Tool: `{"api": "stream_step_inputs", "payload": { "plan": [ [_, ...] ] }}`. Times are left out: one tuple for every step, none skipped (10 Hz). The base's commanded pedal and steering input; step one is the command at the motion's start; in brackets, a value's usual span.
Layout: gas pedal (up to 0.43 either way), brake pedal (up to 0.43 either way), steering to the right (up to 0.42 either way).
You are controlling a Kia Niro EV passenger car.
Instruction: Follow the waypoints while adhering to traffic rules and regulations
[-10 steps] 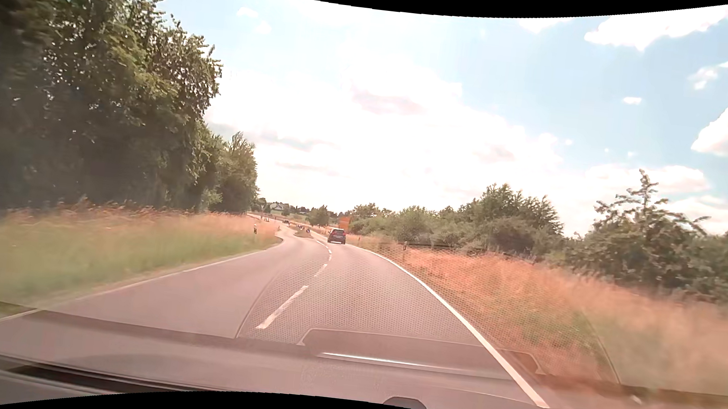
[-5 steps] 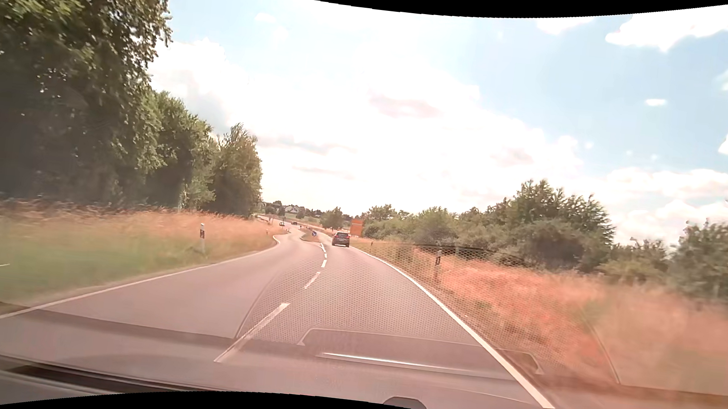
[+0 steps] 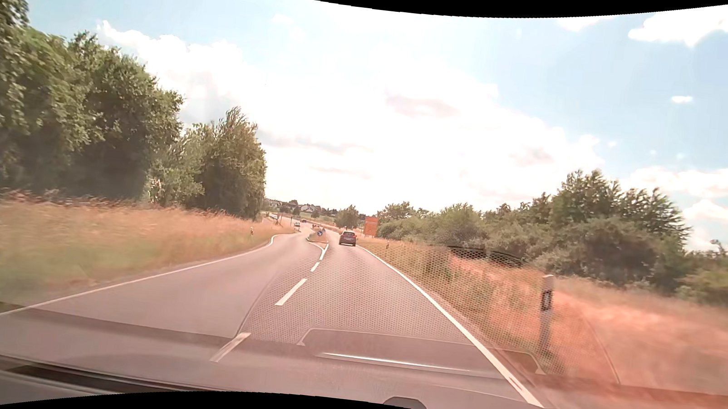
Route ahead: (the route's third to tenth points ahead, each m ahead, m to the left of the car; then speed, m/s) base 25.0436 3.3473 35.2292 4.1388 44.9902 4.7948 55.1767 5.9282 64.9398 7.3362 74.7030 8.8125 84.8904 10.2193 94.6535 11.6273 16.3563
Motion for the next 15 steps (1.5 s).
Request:
{"api": "stream_step_inputs", "payload": {
  "plan": [
    [0.047,0.0,-0.029],
    [0.047,0.0,-0.029],
    [0.047,0.0,-0.029],
    [0.047,0.0,-0.029],
    [0.047,0.0,-0.03],
    [0.047,0.0,-0.03],
    [0.047,0.0,-0.03],
    [0.047,0.0,-0.029],
    [0.047,0.0,-0.025],
    [0.047,0.0,-0.021],
    [0.047,0.0,-0.019],
    [0.047,0.0,-0.02],
    [0.047,0.0,-0.019],
    [0.047,0.0,-0.018],
    [0.047,0.0,-0.017]
  ]
}}
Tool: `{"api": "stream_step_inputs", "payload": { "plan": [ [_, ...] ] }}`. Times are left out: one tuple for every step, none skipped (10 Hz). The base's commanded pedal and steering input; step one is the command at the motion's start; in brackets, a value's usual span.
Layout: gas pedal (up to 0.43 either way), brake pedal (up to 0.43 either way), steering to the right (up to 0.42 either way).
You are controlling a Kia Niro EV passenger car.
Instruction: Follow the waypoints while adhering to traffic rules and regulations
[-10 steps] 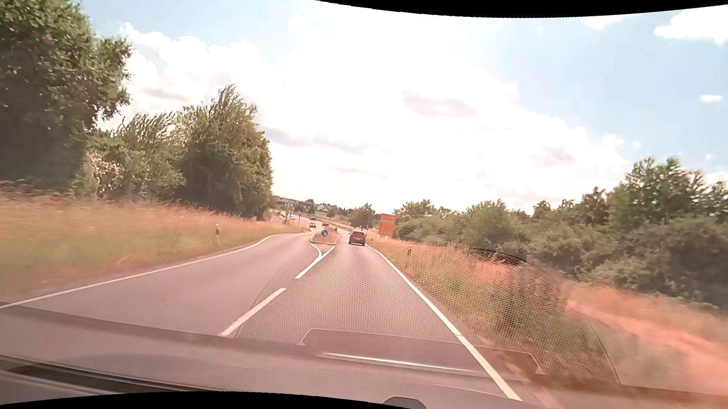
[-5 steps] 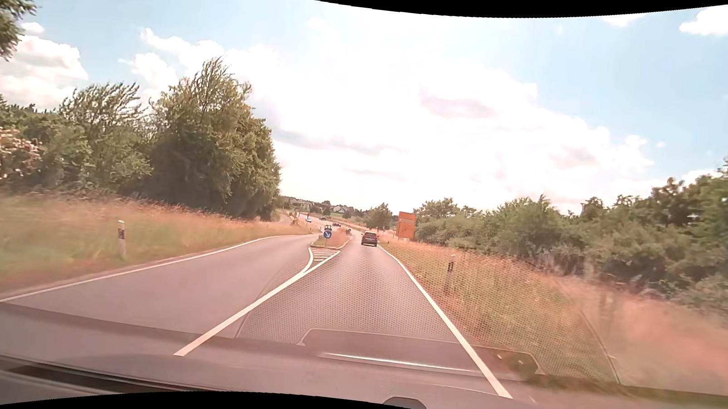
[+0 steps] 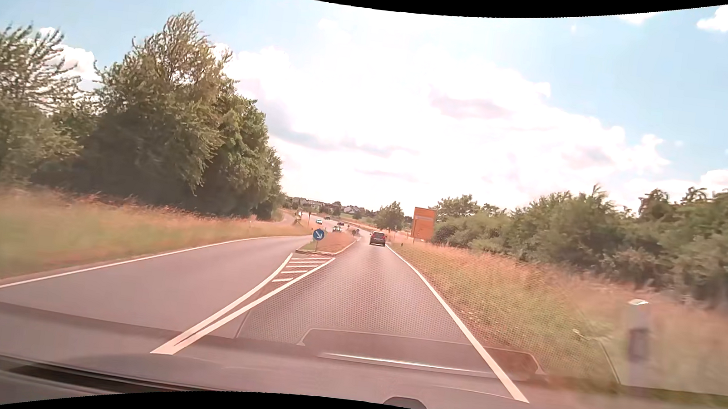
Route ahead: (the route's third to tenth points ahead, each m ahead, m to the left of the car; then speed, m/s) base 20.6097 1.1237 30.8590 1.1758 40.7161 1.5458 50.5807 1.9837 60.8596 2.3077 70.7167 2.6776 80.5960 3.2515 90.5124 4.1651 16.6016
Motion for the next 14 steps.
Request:
{"api": "stream_step_inputs", "payload": {
  "plan": [
    [0.047,0.0,-0.015],
    [0.047,0.0,-0.012],
    [0.047,0.0,-0.01],
    [0.047,0.0,-0.008],
    [0.047,0.0,-0.005],
    [0.047,0.0,-0.004],
    [0.047,0.0,-0.004],
    [0.047,0.0,-0.004],
    [0.047,0.0,-0.004],
    [0.047,0.0,-0.004],
    [0.047,0.0,-0.004],
    [0.047,0.0,-0.005],
    [0.047,0.0,-0.006],
    [0.047,0.0,-0.006]
  ]
}}
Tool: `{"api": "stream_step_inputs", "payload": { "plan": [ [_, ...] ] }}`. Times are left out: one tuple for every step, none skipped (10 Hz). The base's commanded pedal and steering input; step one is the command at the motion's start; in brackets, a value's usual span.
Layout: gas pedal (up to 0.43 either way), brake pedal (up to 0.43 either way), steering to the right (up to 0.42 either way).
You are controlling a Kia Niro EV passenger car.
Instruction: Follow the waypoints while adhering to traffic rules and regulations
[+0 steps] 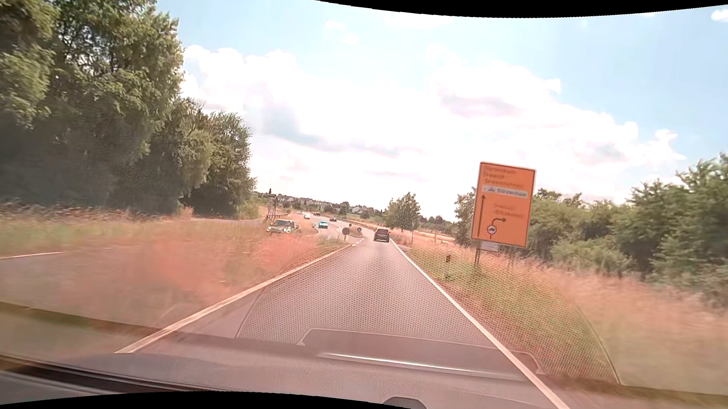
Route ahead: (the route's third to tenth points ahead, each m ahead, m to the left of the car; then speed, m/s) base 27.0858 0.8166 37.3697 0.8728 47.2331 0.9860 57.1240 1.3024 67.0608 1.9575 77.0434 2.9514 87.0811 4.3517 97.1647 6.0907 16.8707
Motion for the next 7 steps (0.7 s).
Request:
{"api": "stream_step_inputs", "payload": {
  "plan": [
    [0.047,0.0,-0.006],
    [0.047,0.0,-0.005],
    [0.047,0.0,-0.005],
    [0.047,0.0,-0.005],
    [0.047,0.0,-0.006],
    [0.047,0.0,-0.006],
    [0.047,0.0,-0.006]
  ]
}}
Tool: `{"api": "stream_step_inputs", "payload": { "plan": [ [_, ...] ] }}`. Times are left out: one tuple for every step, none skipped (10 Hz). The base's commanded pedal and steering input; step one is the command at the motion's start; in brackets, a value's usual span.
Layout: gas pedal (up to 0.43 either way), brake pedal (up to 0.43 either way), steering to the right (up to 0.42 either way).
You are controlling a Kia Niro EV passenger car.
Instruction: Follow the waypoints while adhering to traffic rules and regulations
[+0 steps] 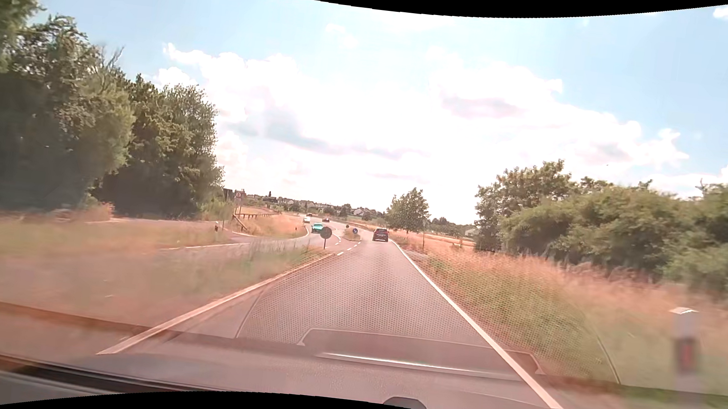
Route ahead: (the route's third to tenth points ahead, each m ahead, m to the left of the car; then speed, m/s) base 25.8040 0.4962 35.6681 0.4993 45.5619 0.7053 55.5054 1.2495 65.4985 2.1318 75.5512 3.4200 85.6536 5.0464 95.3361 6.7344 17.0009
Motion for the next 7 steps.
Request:
{"api": "stream_step_inputs", "payload": {
  "plan": [
    [0.047,0.0,-0.004],
    [0.047,0.0,-0.003],
    [0.047,0.0,-0.003],
    [0.047,0.0,-0.002],
    [0.047,0.0,-0.002],
    [0.047,0.0,-0.003],
    [0.047,0.0,-0.002]
  ]
}}
